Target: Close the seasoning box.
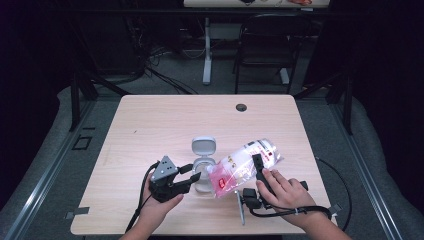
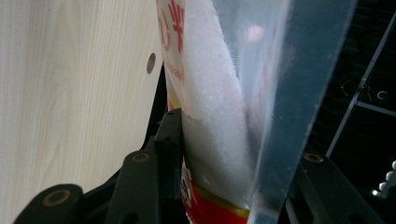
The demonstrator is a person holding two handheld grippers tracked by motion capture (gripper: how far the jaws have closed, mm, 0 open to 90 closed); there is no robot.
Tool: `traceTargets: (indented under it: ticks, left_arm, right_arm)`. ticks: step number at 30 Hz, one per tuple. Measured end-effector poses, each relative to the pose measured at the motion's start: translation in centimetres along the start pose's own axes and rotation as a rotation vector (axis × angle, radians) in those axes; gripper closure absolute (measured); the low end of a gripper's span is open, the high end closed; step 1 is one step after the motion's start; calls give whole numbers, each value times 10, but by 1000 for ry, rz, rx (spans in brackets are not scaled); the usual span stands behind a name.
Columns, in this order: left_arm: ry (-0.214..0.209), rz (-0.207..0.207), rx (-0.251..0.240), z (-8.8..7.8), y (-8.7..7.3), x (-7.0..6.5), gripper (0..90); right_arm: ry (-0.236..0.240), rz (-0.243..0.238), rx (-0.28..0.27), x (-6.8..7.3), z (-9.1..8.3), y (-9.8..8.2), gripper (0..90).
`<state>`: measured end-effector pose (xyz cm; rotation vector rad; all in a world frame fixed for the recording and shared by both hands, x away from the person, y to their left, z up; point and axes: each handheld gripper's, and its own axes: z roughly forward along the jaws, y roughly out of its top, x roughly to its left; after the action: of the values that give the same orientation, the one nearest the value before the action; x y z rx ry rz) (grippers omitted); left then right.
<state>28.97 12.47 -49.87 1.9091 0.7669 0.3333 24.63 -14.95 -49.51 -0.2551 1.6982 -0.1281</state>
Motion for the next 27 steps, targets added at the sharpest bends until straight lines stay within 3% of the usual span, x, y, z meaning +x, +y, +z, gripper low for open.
traceTargets:
  ticks: [6,12,17,27]
  left_arm:
    - [-4,-5,5,6,2,-2,700]
    - [-37,-8,1,11,6,-7,806]
    - [-20,12,12,17,9,-11,837]
    - [-32,12,25,21,7,-13,840]
  right_arm:
    - [-5,-6,-2,-1,1,2,594]
    - [-1,-4,-5,-2,1,4,597]
    - [-5,-9,-20,-1,2,5,599]
    - [-11,-36,-11,-4,1,7,605]
